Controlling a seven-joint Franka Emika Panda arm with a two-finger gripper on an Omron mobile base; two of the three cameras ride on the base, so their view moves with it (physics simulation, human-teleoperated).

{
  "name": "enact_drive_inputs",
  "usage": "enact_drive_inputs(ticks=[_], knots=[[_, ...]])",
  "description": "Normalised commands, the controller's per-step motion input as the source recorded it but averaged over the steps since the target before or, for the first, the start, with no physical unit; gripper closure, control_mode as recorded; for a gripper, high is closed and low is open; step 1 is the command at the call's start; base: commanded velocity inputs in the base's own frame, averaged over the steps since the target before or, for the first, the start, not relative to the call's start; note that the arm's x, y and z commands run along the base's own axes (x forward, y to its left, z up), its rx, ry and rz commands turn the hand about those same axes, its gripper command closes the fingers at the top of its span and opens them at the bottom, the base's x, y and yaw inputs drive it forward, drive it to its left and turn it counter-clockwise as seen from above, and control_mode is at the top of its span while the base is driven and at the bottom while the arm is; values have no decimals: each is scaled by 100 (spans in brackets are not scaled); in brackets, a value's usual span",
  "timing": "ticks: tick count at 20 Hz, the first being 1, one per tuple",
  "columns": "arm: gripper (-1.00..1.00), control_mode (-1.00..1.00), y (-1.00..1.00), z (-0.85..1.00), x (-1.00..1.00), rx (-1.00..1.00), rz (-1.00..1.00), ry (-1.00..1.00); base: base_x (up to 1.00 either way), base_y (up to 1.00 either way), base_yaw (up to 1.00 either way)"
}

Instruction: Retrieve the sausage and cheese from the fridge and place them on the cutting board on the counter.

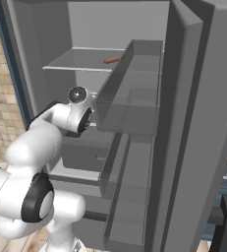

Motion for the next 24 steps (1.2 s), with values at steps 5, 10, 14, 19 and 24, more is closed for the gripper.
enact_drive_inputs(ticks=[5,10,14,19,24], knots=[[-100,-100,-20,-23,18,-3,0,10,0,0,0],[-100,-100,-10,-21,22,0,0,7,0,0,0],[-100,-100,0,-2,33,0,0,2,0,0,0],[-100,-100,0,-7,37,0,0,1,0,0,0],[-100,-100,0,-17,34,0,0,1,0,0,0]])
